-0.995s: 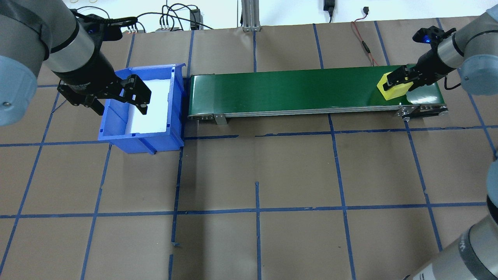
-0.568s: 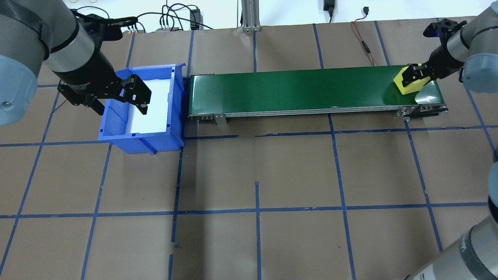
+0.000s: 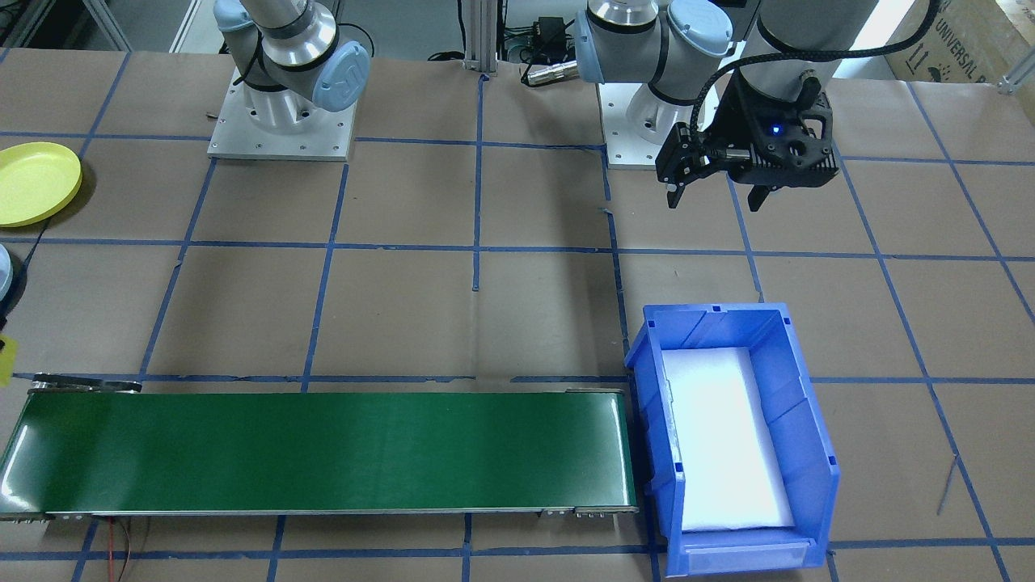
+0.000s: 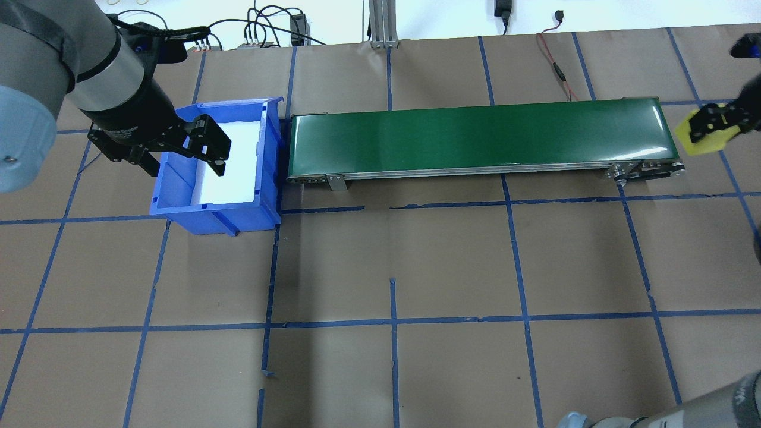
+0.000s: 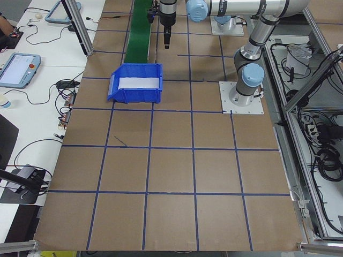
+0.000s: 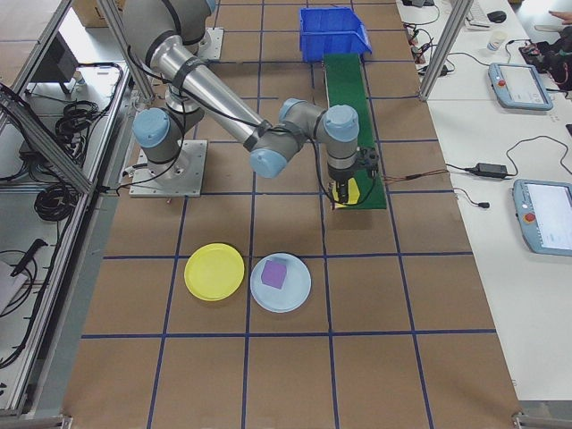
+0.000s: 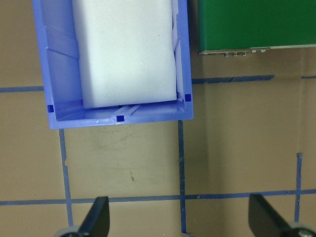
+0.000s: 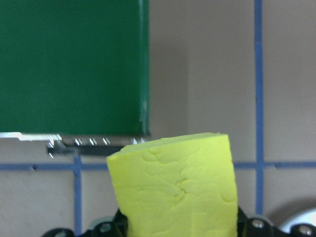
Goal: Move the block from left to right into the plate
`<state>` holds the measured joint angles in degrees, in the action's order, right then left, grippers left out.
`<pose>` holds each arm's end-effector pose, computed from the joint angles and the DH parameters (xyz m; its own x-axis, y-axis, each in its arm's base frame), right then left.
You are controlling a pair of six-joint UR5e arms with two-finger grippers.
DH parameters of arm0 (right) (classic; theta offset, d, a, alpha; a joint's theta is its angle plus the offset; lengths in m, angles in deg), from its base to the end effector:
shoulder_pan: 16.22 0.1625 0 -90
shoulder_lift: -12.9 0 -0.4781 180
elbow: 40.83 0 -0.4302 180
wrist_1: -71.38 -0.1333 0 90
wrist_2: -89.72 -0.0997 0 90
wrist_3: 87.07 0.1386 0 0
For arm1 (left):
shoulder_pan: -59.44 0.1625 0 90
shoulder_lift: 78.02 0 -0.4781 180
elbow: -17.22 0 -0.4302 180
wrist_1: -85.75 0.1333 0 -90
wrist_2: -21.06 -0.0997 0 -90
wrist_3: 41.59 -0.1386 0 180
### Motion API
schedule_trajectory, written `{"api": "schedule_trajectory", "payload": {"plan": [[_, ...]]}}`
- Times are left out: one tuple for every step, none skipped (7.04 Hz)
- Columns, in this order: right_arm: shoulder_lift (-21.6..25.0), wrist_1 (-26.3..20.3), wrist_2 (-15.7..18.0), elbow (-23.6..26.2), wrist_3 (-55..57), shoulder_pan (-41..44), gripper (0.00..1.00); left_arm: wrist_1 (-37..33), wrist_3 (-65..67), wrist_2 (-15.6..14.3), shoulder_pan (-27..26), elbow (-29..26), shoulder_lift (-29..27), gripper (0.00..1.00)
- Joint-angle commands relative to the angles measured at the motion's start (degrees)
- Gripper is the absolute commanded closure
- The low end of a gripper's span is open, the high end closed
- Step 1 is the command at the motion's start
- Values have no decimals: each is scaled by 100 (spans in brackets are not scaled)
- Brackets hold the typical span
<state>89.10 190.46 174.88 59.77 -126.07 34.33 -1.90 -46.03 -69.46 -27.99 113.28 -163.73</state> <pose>-0.2797 -0.5681 0.3196 -0.9999 0.0036 -0.0140 0.0052 0.9932 -0.1163 -0.1097 -0.5008 0.4884 -0.9994 0.0325 -0.0098 0.0326 0.9994 -0.0094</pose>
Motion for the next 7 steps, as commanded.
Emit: {"api": "schedule_trajectory", "payload": {"plan": [[735,-359,97,966,-1185,-1445,84,-6,4,-1,7,0,-7,0],[1113,-411,393,1641,-1363,-1999,84,2,4,-1,-2,0,-7,0],[1351,-273,666,2265,-1669,-2640,84,2,-5,8,6,0,-7,0],[1336,7,617,2411,-2186,-3143,84,2,4,17,7,0,-7,0],[1327,45,677,2421,-2313,-3365,83,2,4,26,7,0,-7,0],[1327,97,660,2403,-2697,-3663,80,2,4,26,7,0,-7,0],[1249,324,590,2412,-2909,-3858,71,2,4,34,7,0,-7,0]]}}
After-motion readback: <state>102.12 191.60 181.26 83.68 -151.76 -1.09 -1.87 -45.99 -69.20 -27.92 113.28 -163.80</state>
